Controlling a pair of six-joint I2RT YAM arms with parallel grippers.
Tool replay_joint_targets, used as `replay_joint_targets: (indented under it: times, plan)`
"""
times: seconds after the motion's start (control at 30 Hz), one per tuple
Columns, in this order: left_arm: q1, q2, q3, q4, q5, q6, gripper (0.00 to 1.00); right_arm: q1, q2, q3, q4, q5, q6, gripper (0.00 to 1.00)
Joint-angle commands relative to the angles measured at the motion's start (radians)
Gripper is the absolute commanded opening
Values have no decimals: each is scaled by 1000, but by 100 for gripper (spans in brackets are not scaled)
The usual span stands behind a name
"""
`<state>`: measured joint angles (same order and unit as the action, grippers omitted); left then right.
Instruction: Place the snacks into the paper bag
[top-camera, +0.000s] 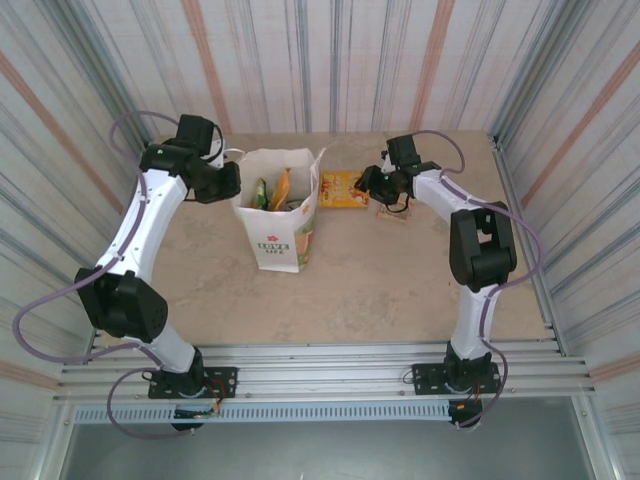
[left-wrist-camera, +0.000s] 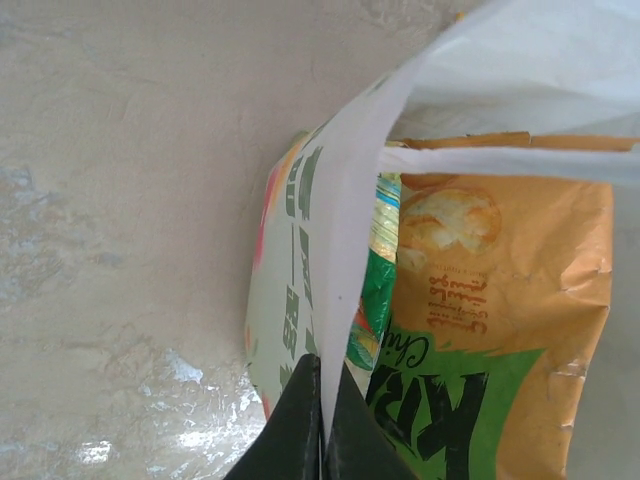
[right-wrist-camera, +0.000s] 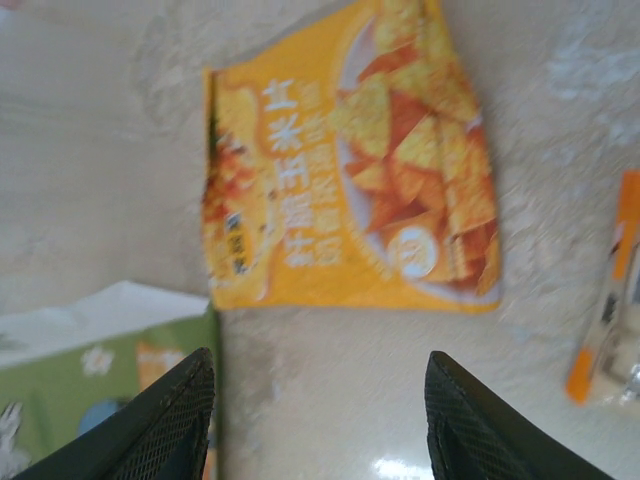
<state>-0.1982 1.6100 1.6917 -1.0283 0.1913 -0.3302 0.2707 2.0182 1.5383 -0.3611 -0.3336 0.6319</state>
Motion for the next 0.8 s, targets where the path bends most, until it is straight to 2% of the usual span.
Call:
replay_joint_targets:
  times: [0.0, 0.27, 0.53, 0.63, 0.7, 0.77]
  plan:
    - [-10, -22, 66, 9, 24, 38, 0, -17, 74, 73, -59, 37, -67, 57]
    - [-12, -1, 89, 12, 51, 39, 0, -27, 239, 234, -99, 22, -162, 56]
    - [-13, 9, 101, 19, 62, 39, 0, -31, 347, 329, -125, 67, -231, 56]
    - [-13, 11, 100, 26, 73, 30, 0, -41, 387, 383, -113, 21, -238, 56]
    - [-15, 12, 97, 31, 75, 24, 0, -44, 406, 391, -97, -16, -236, 52]
    - [-15, 13, 96, 35, 76, 19, 0, -44, 409, 392, -87, -34, -242, 45]
